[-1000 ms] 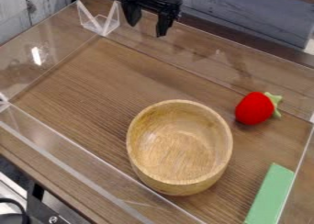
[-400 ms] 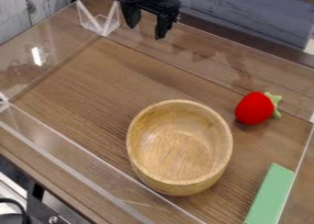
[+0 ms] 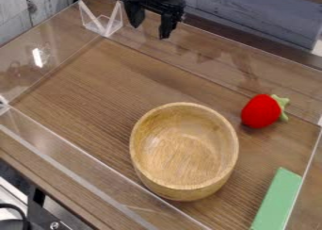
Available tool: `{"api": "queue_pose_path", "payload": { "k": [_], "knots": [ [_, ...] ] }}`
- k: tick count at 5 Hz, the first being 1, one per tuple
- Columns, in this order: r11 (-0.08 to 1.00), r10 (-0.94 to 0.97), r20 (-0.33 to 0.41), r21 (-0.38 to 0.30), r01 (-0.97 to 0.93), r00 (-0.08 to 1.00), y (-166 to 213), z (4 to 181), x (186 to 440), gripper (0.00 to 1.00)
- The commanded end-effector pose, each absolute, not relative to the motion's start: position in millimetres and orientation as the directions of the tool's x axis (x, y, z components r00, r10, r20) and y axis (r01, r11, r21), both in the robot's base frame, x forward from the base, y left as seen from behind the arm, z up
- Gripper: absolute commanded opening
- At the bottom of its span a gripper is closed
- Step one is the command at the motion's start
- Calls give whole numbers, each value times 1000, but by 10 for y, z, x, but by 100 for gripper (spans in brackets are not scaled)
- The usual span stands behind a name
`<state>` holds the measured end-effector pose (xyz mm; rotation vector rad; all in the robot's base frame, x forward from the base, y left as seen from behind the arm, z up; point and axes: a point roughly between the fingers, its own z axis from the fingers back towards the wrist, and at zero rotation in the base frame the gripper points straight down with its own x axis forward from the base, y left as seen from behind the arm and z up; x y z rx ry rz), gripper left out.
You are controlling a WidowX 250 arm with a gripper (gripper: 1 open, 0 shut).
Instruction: Move the red object to the right side of the table
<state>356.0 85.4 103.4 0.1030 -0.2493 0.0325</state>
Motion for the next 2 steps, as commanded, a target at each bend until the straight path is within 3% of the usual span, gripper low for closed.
{"api": "queue_pose_path", "payload": {
  "k": [1, 2],
  "knots": [
    [992, 4, 331, 118, -45, 944, 871, 1357, 3612, 100],
    [992, 4, 331, 116, -45, 944, 857, 1373, 3590, 100]
  ]
}}
